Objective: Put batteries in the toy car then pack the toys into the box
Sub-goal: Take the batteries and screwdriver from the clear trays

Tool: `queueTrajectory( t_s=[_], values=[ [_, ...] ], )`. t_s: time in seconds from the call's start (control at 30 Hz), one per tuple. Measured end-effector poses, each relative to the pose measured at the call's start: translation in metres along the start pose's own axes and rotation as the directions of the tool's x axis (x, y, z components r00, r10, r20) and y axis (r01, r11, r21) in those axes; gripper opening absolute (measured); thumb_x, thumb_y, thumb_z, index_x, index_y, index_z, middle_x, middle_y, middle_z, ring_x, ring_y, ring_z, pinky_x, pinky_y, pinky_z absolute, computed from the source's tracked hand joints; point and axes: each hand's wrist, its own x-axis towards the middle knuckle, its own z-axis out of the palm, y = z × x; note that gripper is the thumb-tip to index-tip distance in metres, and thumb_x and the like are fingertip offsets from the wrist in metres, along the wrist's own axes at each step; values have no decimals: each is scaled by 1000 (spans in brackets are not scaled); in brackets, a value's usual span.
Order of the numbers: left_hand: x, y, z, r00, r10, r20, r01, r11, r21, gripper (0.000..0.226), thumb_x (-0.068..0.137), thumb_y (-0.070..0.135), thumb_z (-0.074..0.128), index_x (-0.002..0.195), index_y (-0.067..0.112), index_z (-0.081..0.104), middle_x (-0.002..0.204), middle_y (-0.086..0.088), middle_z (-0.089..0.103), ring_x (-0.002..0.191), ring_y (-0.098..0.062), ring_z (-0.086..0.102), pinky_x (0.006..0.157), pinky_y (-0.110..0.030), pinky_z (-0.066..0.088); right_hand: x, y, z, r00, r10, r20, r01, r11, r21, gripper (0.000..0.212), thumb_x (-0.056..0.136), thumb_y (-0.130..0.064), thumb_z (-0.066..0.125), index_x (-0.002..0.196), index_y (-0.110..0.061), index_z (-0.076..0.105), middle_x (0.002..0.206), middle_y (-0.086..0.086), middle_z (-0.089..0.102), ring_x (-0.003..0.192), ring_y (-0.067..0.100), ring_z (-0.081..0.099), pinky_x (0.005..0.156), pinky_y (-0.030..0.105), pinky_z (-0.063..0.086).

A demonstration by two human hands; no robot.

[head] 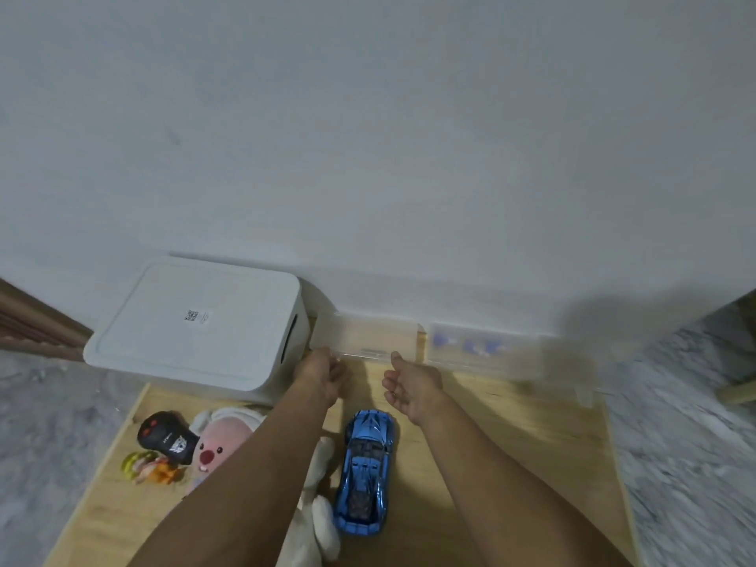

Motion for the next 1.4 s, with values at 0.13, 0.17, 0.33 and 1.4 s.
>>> queueTrajectory(
  t_s=[0.13, 0.17, 0.33, 1.4],
  values=[
    [5, 2, 1, 999, -18, 36, 19, 999, -39, 18, 100, 9, 46, 83, 6, 53, 75, -10, 53, 66, -19, 53, 59, -29, 52, 8, 1, 10, 1000, -16, -25, 16, 1000, 19, 24, 90, -28, 66, 99, -6, 65, 83, 6, 67, 69, 16, 64, 61, 28, 53],
    [5, 3, 2, 999, -22, 43, 24, 998, -54, 19, 100, 9, 46, 83, 6, 53, 75, -9, 54, 66, -19, 53, 54, -26, 52, 10, 2, 11, 999, -23, -33, 23, 1000, 21, 23, 90, -28, 66, 99, -6, 65, 82, 6, 67, 69, 15, 64, 61, 28, 53],
    [8, 5, 1, 997, -39, 72, 47, 993, -109, 13, 101, 5, 44, 97, 1, 55, 85, -14, 57, 77, -23, 57, 66, -29, 56, 15, 7, 15, 995, -45, -88, 48, 998, 33, 23, 89, -31, 67, 96, -9, 66, 76, 3, 68, 68, 15, 68, 57, 27, 51],
    [-20, -27, -29, 778, 381, 499, -440, -236, 866, 85, 93, 30, 51, 156, 16, -5, 163, -3, -13, 151, -22, -4, 118, -41, 21, 24, -16, 31, 668, -730, 146, 598, 409, -689, 23, 93, -20, 61, 85, -4, 75, 74, 3, 71, 76, 20, 65, 74, 27, 51]
  ],
)
